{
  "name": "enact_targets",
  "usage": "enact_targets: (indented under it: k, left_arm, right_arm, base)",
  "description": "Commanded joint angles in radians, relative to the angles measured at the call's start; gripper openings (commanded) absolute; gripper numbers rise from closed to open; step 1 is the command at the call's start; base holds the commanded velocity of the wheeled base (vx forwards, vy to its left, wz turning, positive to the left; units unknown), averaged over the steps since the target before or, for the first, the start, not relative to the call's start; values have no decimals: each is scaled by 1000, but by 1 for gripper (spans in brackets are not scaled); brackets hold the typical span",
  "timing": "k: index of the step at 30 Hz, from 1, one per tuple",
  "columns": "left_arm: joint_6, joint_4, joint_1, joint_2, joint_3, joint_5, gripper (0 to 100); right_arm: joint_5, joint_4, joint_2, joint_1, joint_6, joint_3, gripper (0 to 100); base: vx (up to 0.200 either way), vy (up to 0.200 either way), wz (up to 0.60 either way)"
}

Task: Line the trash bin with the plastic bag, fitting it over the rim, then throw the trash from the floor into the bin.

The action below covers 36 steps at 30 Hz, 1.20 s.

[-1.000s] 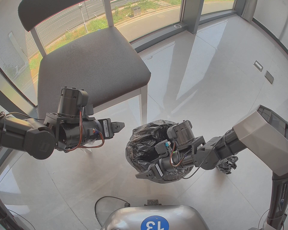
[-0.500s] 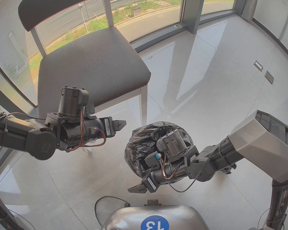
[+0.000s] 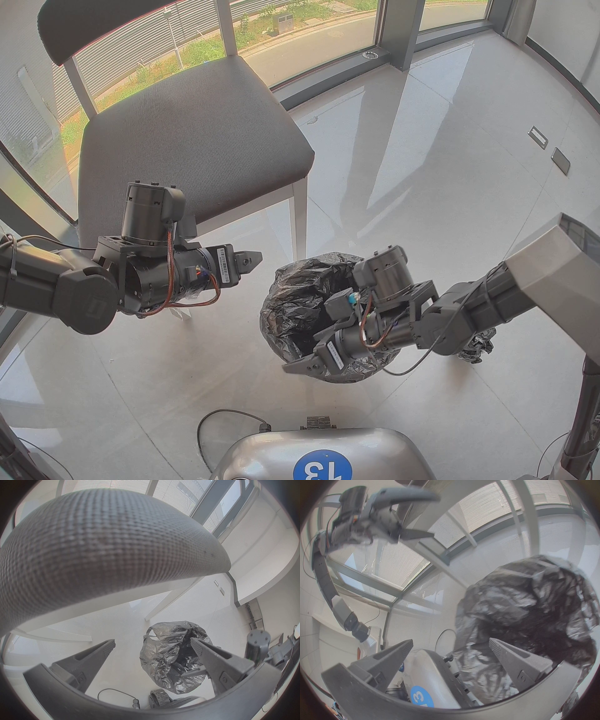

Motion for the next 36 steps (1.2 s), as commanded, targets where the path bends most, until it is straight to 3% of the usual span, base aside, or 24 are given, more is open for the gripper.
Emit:
enact_targets:
  k: [1, 9, 12, 16, 19, 20, 22, 27, 32, 36]
  left_arm:
    - [2, -1, 0, 6, 0, 3, 100]
    - [10, -1, -17, 5, 0, 6, 100]
    - [11, -1, -41, -11, 23, 9, 100]
    - [10, -2, -58, -28, 59, 9, 100]
    - [10, -2, -58, -28, 59, 9, 100]
    - [11, -19, -66, -37, 80, 9, 100]
    - [16, -24, -72, -37, 79, 9, 100]
    - [21, -47, -110, -15, 68, 9, 100]
    - [21, -57, -124, -8, 76, 9, 100]
    - [18, -57, -124, -12, 85, 9, 100]
  right_arm:
    - [-8, 0, -86, -47, 0, 0, 100]
    - [-49, 4, -170, -122, -64, 51, 100]
    - [-95, 4, -285, -188, -193, 144, 100]
    - [-101, 8, -413, -294, -310, 229, 100]
    - [-101, 8, -413, -294, -310, 229, 100]
    - [-100, 11, -495, -441, -460, 304, 100]
    - [-100, 11, -520, -503, -492, 351, 100]
    - [-114, 2, -552, -621, -508, 483, 100]
    - [-218, -6, -552, -690, -506, 566, 100]
    - [-261, -6, -534, -733, -505, 585, 100]
  base:
    - [0, 0, 0]
    - [0, 0, 0]
    - [0, 0, 0]
    - [0, 0, 0]
    - [0, 0, 0]
    - [0, 0, 0]
    - [0, 0, 0]
    - [0, 0, 0]
    - [0, 0, 0]
    - [0, 0, 0]
